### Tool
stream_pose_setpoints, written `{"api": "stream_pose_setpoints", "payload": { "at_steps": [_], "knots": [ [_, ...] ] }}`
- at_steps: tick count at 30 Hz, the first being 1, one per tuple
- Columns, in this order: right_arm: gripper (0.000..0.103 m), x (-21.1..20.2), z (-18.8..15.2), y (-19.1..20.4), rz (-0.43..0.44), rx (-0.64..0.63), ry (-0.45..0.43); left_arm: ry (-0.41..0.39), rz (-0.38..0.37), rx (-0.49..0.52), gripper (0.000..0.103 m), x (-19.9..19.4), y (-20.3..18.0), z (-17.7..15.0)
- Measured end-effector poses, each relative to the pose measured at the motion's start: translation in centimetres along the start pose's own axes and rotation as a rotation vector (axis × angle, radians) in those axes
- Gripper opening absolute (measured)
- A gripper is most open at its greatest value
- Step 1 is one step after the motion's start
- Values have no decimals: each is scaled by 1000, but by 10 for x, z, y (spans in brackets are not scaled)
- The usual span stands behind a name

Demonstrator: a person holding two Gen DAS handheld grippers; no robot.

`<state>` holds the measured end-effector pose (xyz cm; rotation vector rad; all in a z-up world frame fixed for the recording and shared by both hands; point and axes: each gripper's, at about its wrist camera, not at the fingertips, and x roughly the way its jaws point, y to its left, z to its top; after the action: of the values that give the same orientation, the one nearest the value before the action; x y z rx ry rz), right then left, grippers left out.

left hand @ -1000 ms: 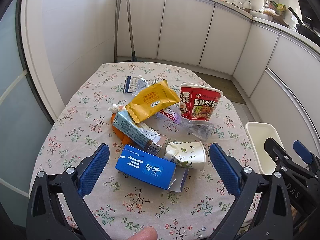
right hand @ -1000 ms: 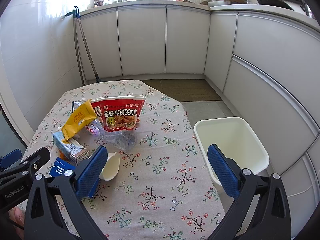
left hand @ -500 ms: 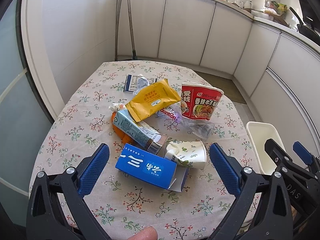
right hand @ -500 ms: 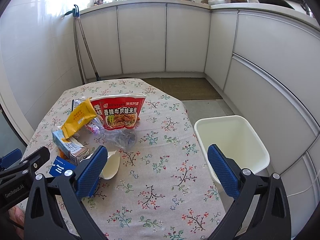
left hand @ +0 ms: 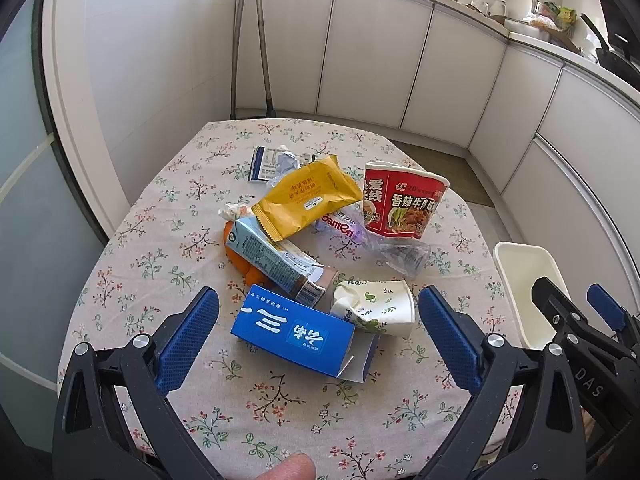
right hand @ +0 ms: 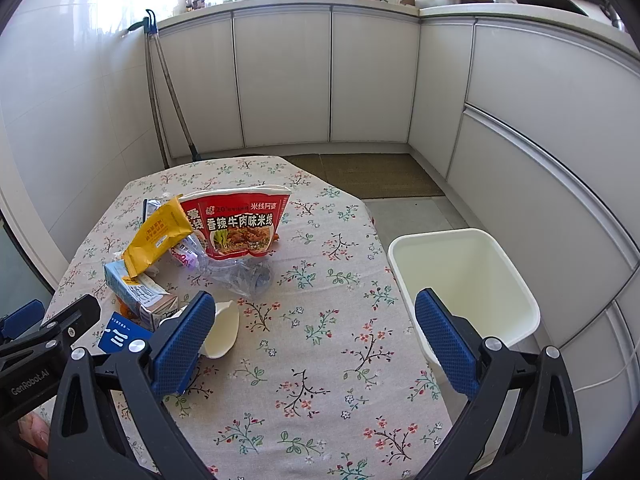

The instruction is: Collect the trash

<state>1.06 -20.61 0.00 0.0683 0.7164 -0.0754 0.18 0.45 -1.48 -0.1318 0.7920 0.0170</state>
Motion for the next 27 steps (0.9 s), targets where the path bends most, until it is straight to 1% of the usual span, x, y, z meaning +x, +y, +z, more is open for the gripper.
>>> {"api": "stream_pose_setpoints", "payload": {
  "at_steps": [17,23,26,27],
  "knots": [
    [97,3,-1,0,2,8,18,23,8,-18,96,5,3,1],
    [97,14,-5,-1,13,22,80,56,24,-48,96,11,10,1],
    [97,23,-8,-1,21,30,141,83,33,-72,96,16,16,1],
    [97,28,-10,-1,21,33,176,92,35,-82,96,18,19,1]
  ]
}}
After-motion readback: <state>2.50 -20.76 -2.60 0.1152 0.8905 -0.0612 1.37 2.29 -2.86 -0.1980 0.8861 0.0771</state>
